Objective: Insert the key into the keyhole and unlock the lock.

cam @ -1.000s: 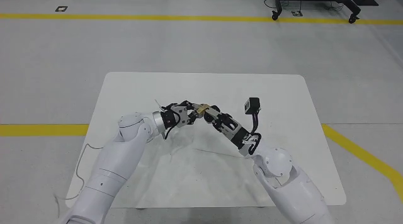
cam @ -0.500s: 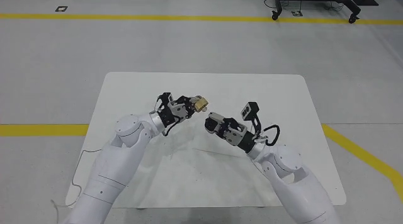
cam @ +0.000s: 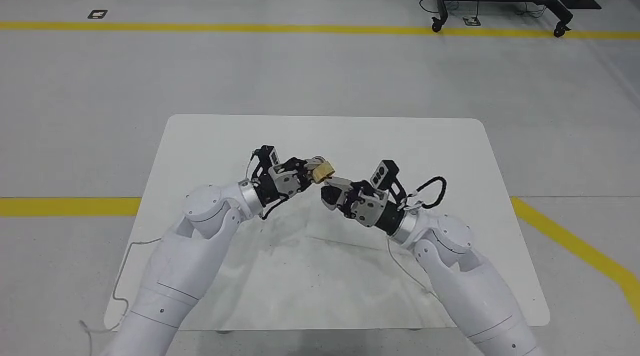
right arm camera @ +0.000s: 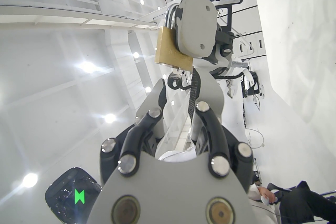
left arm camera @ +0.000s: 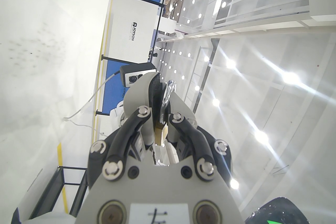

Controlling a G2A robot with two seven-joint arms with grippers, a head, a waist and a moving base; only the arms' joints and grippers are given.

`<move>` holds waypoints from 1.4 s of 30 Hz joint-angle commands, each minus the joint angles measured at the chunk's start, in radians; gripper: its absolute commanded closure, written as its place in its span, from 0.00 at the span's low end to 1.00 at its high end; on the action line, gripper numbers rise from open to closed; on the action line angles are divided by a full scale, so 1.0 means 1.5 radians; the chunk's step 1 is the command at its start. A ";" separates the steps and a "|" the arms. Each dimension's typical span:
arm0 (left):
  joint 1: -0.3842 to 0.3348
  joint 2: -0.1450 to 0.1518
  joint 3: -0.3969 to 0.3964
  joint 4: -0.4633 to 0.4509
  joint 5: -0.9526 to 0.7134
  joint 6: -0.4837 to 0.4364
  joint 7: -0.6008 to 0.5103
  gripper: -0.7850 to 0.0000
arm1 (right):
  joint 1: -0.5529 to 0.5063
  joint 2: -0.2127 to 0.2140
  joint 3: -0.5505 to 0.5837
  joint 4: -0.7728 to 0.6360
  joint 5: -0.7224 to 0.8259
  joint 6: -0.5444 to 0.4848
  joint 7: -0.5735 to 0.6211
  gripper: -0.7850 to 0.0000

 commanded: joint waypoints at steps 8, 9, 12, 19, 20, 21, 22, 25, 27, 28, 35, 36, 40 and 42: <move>0.001 0.001 0.001 -0.003 0.009 -0.006 -0.006 1.00 | 0.006 -0.001 -0.001 0.007 0.011 0.005 -0.011 1.00; 0.001 0.001 0.001 -0.003 0.009 -0.007 -0.007 1.00 | 0.006 -0.001 -0.002 0.008 0.015 0.006 -0.011 1.00; 0.000 0.001 0.003 -0.003 0.015 -0.010 -0.012 1.00 | 0.008 -0.002 -0.003 0.008 0.019 0.006 -0.011 1.00; 0.006 0.005 0.006 -0.021 0.101 -0.066 0.022 1.00 | 0.009 -0.007 -0.005 0.027 0.111 0.044 -0.009 1.00; 0.010 0.006 0.006 -0.026 0.120 -0.076 0.042 1.00 | 0.013 -0.008 -0.003 0.037 0.148 0.059 -0.001 1.00; 0.014 0.006 0.006 -0.033 0.136 -0.084 0.056 1.00 | 0.017 -0.009 0.000 0.049 0.180 0.072 0.009 1.00; 0.017 0.007 0.006 -0.039 0.155 -0.094 0.070 1.00 | 0.022 -0.011 0.002 0.064 0.210 0.085 0.017 1.00; 0.027 0.008 0.008 -0.054 0.207 -0.121 0.103 1.00 | 0.041 -0.014 0.005 0.106 0.281 0.126 0.041 1.00; 0.033 0.009 0.009 -0.061 0.234 -0.132 0.117 1.00 | 0.050 -0.015 0.005 0.124 0.292 0.132 0.045 1.00; 0.035 0.009 0.009 -0.062 0.231 -0.130 0.118 1.00 | 0.053 -0.016 0.005 0.128 0.292 0.130 0.043 1.00; 0.036 0.008 -0.001 -0.059 0.203 -0.123 0.118 1.00 | 0.042 -0.011 0.008 0.092 0.195 0.074 0.009 0.00; 0.036 0.008 -0.002 -0.058 0.192 -0.121 0.115 1.00 | 0.038 -0.010 0.011 0.084 0.180 0.065 0.005 0.00; 0.036 0.007 -0.007 -0.056 0.177 -0.116 0.117 1.00 | 0.016 -0.003 0.027 0.053 0.088 0.005 -0.033 0.00; 0.036 0.007 -0.008 -0.056 0.179 -0.115 0.120 1.00 | 0.002 0.000 0.037 0.039 0.051 -0.019 -0.053 0.00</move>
